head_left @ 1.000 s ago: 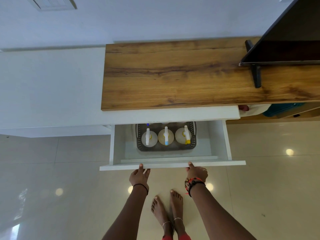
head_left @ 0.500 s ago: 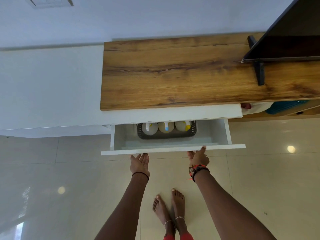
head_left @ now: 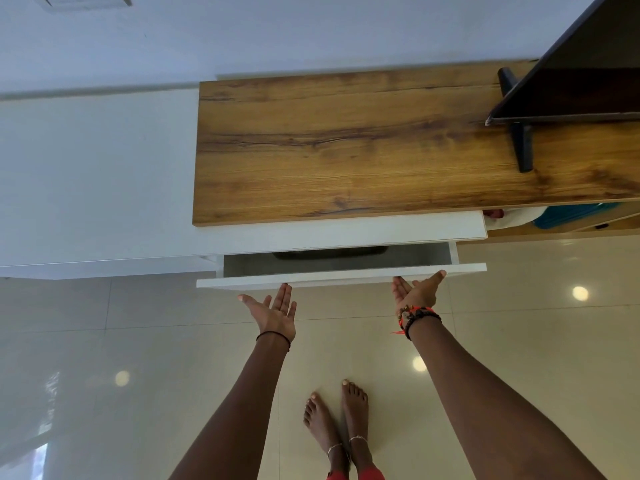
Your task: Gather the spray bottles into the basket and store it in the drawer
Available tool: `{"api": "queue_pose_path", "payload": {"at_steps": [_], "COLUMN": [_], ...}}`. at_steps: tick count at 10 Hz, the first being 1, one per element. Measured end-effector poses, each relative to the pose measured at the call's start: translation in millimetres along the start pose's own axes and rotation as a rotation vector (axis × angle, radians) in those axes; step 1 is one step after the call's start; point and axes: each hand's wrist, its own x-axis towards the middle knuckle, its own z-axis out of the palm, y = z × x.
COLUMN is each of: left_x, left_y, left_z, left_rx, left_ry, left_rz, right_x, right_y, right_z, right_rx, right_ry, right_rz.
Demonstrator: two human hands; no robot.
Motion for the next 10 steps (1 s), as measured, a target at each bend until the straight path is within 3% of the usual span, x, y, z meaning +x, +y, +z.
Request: {"api": "queue_pose_path", "payload": {"at_steps": [5,9,10], "left_x": [26,23,9], "left_y": [17,38,37], "left_z": [24,39,42], "left_rx": [0.027,0.22,0.384], "left_ry": [-0.14,-0.204,-0.181], "left_rz": [0.06,0.074,0.129], "right_x": [7,10,-5], "right_y": [-18,-35,-28], "right_z": [37,45,41], "right_rx": [-0.074,-0.199,-0.333], "right_ry": [-0.054,-0.112,-0.092], "right_rz": [-0.003,-0.03,-0.092]}}
